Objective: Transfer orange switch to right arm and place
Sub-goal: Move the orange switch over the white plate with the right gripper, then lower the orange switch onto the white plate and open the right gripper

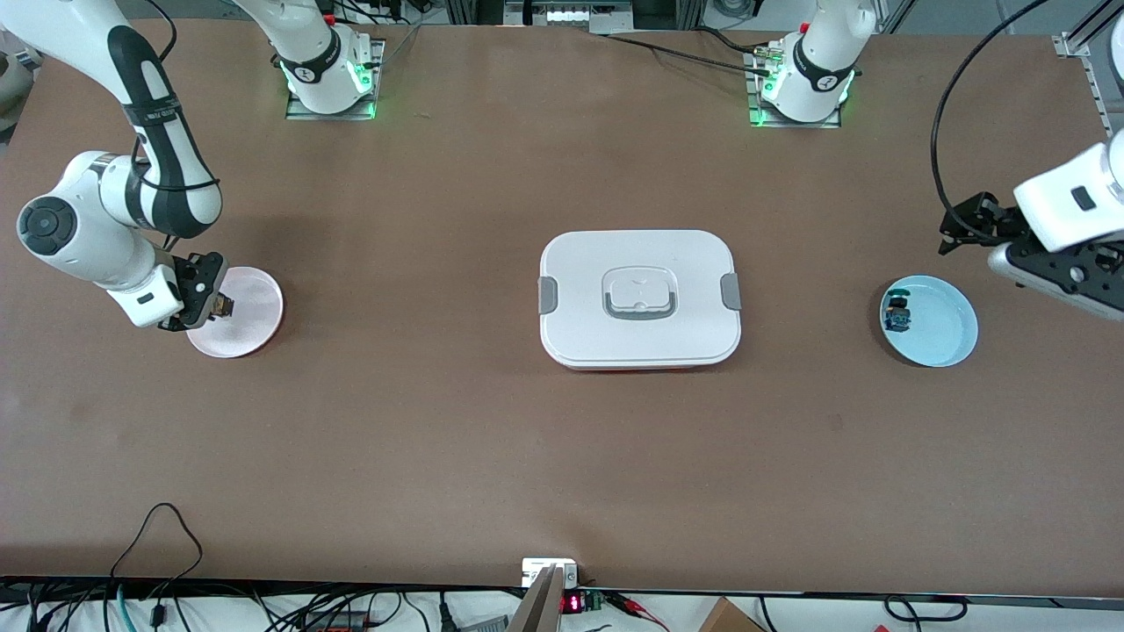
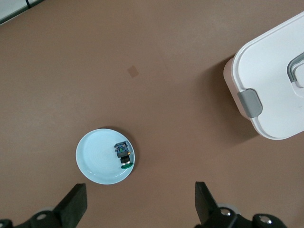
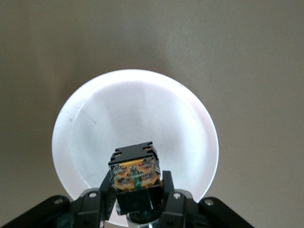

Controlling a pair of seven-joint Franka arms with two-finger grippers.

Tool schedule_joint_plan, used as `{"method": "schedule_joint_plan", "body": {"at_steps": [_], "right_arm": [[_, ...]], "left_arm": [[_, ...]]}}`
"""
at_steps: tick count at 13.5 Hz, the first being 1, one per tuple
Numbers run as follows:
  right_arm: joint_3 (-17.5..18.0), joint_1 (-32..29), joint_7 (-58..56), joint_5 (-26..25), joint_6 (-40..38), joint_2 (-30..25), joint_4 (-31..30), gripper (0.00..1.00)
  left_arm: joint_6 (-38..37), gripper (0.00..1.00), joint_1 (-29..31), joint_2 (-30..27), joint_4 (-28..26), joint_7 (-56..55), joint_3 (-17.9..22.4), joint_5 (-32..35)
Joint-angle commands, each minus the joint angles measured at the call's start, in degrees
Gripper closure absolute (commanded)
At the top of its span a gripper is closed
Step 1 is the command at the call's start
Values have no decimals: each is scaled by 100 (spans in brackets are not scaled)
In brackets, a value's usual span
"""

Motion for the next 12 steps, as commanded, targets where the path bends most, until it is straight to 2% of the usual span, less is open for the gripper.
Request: {"method": "schedule_joint_plan", "body": {"at_steps": [1, 3, 6, 12], "right_arm": [[51, -75, -136, -49, 324, 58, -196, 88], [60, -75, -136, -40, 359, 102, -205, 88], [60, -75, -136, -40, 815, 234, -432, 85], [60, -127, -171, -49, 1010, 366, -503, 85]], "left_arm": [[457, 0, 60, -753, -1155, -638, -17, 101], [457, 0, 51, -754, -1200, -1167, -17, 100], [405, 0, 60, -710, -1191, -1405, -17, 92], [378, 0, 235, -648, -1104, -1344, 35, 39]]}}
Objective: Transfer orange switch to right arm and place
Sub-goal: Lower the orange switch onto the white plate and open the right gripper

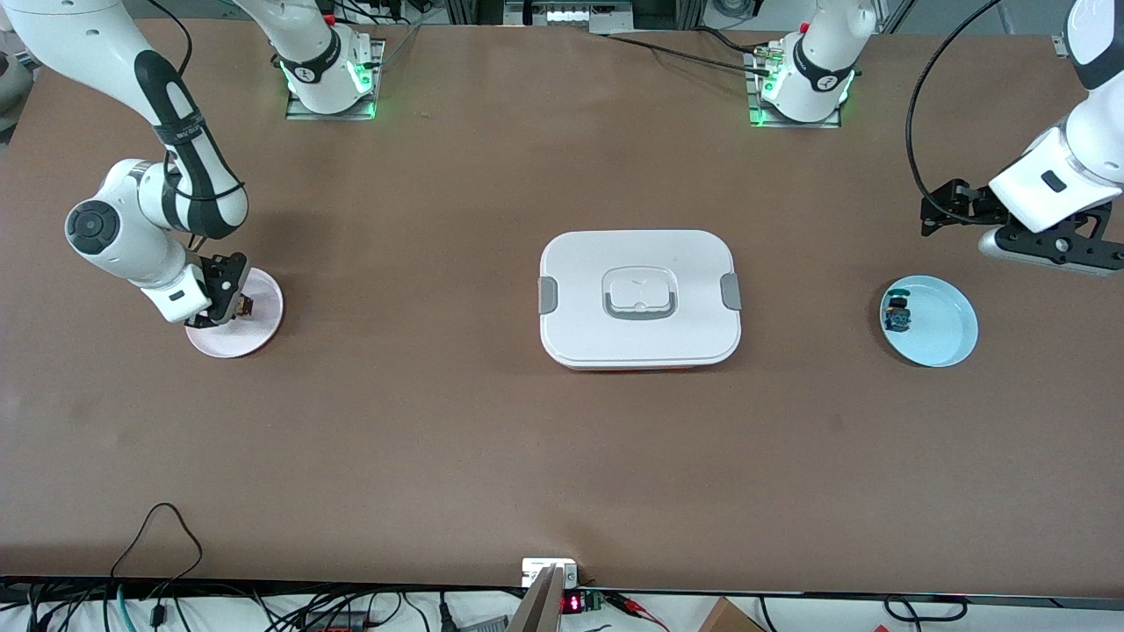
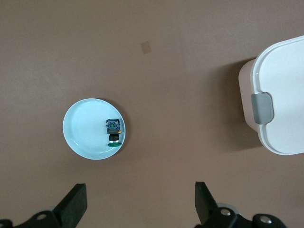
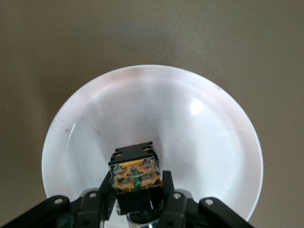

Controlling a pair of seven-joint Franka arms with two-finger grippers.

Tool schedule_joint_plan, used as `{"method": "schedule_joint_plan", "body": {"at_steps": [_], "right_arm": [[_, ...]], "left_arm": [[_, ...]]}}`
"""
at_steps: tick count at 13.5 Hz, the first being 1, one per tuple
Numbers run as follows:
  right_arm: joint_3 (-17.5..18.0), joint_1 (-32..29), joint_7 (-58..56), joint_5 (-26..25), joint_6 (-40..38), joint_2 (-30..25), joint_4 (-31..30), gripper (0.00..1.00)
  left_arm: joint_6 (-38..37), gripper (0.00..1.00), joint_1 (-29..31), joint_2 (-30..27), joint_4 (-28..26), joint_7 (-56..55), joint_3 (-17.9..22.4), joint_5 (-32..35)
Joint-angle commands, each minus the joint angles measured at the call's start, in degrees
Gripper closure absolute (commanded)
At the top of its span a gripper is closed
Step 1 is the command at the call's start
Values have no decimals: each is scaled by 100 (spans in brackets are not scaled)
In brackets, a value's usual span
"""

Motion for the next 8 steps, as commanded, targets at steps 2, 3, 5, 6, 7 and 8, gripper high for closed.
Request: {"method": "schedule_joint_plan", "body": {"at_steps": [2, 3, 5, 6, 7, 8], "right_arm": [[55, -134, -121, -5, 297, 31, -113, 61], [55, -134, -69, 13, 262, 5, -113, 1], [55, -134, -51, 22, 253, -48, -113, 0], [64, -134, 2, 22, 244, -118, -113, 0], [64, -134, 54, 22, 166, -223, -104, 0], [64, -125, 124, 57, -70, -381, -69, 0]], "left_arm": [[16, 0, 464, -42, -6, 25, 15, -276], [-1, 0, 475, -33, -6, 51, 15, -277], [-2, 0, 422, 89, 38, 25, -46, -190], [-63, 0, 396, 194, 186, 8, -55, -172], [-211, 0, 387, 326, 362, -27, -55, -181], [-326, 0, 395, 397, 555, -10, -55, -181]]}}
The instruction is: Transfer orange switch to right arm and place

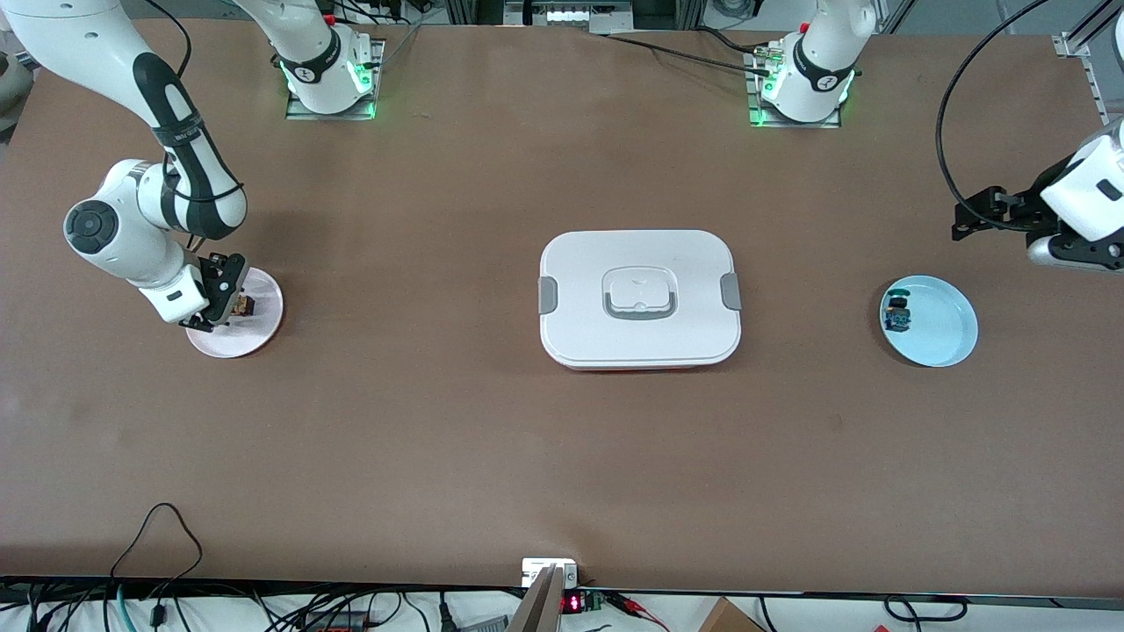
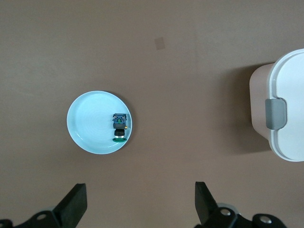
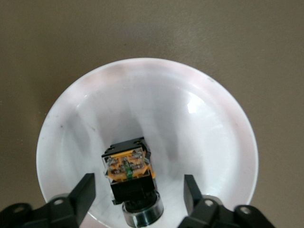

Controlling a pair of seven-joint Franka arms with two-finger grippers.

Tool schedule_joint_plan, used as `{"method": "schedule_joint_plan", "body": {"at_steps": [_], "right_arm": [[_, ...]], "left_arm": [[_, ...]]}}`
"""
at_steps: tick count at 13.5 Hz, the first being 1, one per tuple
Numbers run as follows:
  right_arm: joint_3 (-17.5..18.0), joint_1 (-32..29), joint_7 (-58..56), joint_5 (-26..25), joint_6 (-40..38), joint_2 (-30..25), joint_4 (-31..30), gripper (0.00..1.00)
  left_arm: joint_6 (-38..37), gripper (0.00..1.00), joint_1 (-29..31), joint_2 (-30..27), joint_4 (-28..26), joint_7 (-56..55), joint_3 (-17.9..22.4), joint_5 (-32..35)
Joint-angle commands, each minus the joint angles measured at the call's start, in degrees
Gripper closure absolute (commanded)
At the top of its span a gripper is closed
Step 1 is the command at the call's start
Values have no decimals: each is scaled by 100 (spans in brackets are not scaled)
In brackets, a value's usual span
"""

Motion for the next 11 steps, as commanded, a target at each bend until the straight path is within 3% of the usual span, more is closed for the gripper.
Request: {"method": "schedule_joint_plan", "body": {"at_steps": [1, 3, 8, 11], "right_arm": [[64, -28, 139, 320, -431, -483, 15, 0], [56, 199, 210, 909, -1064, -721, 339, 0], [47, 236, 1297, 964, -2208, -968, 1298, 0], [47, 288, 3357, 964, -3505, -985, 1992, 0]], "left_arm": [[-355, 0, -10, 275, 540, -47, -21, -37], [-356, 0, -10, 276, 541, -20, -13, -28], [-338, 0, 52, 284, 663, -20, -12, -28], [-330, 0, 0, 381, 708, 6, -12, -28]]}}
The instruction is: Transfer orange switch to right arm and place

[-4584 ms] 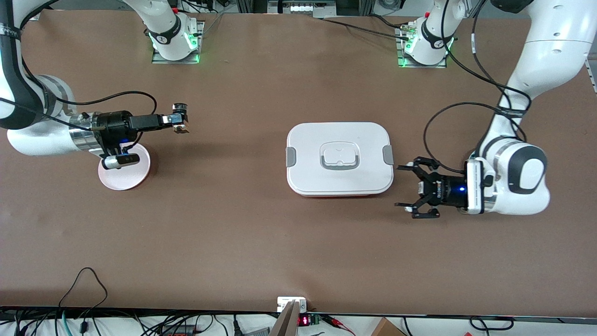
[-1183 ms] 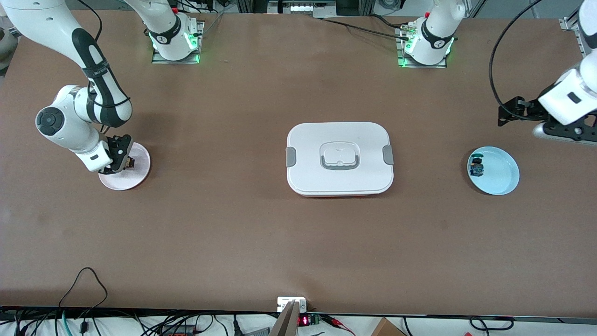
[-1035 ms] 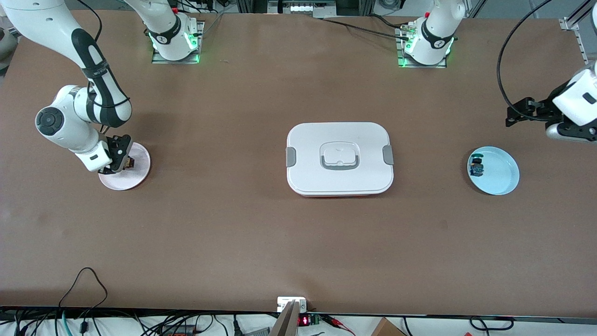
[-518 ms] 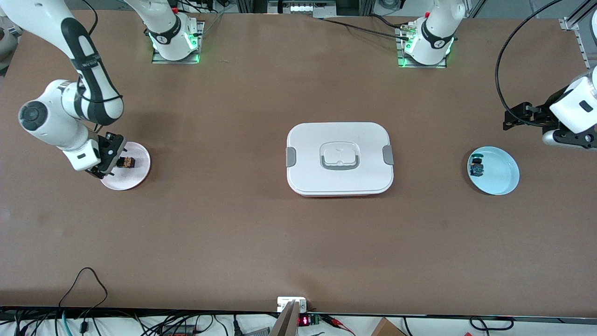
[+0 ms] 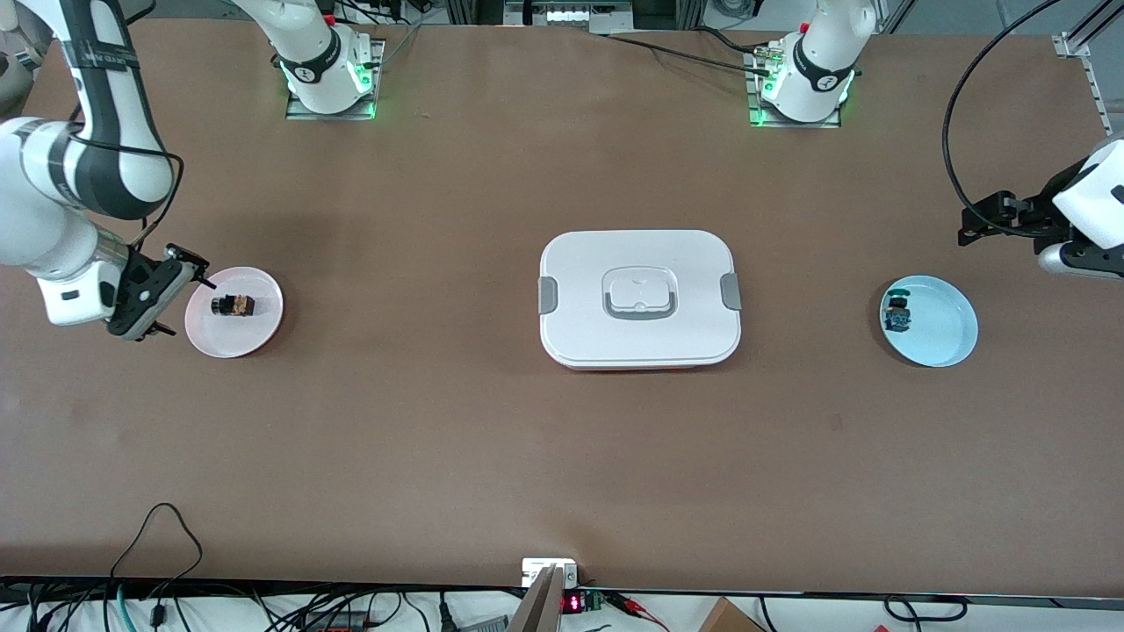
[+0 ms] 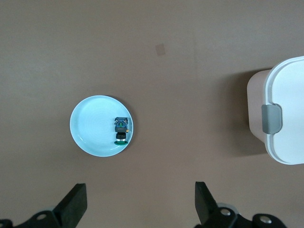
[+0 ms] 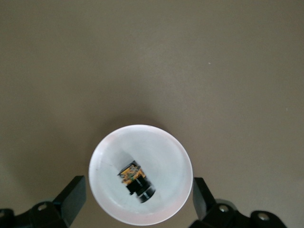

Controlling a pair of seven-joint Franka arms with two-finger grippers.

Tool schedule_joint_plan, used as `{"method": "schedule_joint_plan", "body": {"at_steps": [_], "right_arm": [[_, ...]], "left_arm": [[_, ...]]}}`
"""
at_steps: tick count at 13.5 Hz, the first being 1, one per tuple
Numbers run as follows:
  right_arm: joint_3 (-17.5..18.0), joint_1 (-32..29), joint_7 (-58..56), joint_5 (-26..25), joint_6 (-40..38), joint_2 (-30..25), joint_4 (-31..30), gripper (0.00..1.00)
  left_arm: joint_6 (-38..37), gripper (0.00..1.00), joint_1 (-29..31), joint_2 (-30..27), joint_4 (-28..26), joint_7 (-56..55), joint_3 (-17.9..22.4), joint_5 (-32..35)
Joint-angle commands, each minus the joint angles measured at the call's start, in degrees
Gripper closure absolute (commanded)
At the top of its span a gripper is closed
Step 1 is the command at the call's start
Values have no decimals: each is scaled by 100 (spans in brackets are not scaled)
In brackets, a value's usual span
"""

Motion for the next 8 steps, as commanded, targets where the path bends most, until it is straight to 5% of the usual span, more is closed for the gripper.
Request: {"method": "schedule_joint_plan", "body": {"at_steps": [1, 8], "right_arm": [[-7, 140, 1928, -24, -1088, 18, 533, 0], [2, 290, 5309, -16, -2925, -26, 1613, 0]], "left_arm": [[-117, 0, -40, 194, 296, -26, -25, -28], [-135, 0, -40, 194, 332, -53, -25, -45]]}}
